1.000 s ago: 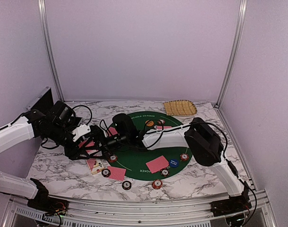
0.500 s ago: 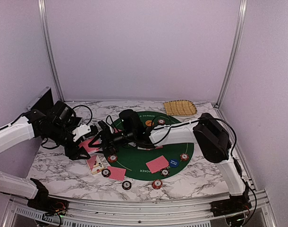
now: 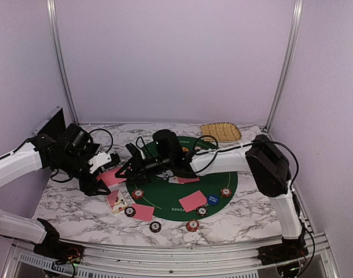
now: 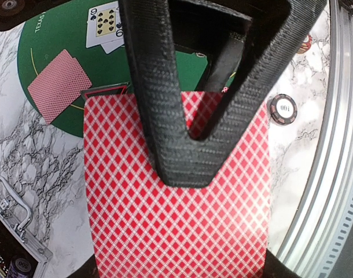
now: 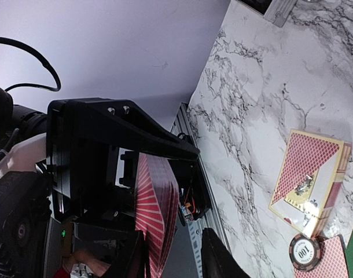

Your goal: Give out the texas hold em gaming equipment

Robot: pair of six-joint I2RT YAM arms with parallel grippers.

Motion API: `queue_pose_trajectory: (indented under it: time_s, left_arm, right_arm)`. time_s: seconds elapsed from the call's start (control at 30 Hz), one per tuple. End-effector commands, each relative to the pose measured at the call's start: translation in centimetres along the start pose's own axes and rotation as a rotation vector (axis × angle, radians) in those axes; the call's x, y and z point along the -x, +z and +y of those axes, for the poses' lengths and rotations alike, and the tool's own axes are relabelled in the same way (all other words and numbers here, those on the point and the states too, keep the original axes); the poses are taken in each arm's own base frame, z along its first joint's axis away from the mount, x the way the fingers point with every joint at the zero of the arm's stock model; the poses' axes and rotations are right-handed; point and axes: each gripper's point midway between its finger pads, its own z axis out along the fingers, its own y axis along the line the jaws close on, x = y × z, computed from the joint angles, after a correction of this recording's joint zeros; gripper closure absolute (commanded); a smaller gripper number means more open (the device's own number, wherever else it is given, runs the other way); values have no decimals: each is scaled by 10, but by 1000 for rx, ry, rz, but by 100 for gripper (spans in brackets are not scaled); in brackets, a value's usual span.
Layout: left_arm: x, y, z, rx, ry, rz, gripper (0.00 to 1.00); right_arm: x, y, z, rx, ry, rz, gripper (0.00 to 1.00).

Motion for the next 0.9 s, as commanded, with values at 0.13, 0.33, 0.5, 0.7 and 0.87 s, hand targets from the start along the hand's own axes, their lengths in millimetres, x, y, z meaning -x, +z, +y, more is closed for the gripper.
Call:
queue_pose_trajectory:
  time_s: [0.13,0.33,0.5,0.7,0.87]
  left_arm:
    - [6,-6,4,25,5,-33,100]
    - [2,-4,4,31,6,-23,100]
    - [0,-3,6,38,8,-14,100]
    - [-3,-2,7,47,12,-1,100]
    - [-3,-1,7,47,10,1,100]
  right_arm:
    - [5,-14,24,22,-15,-19,80]
    - [3,-18,30,26,-17,-19,93]
    - [3,-24,34,42,-6,-29,100]
    - [5,-37,35,53,14,-46,100]
    - [6,-51,27,27,32,-54,100]
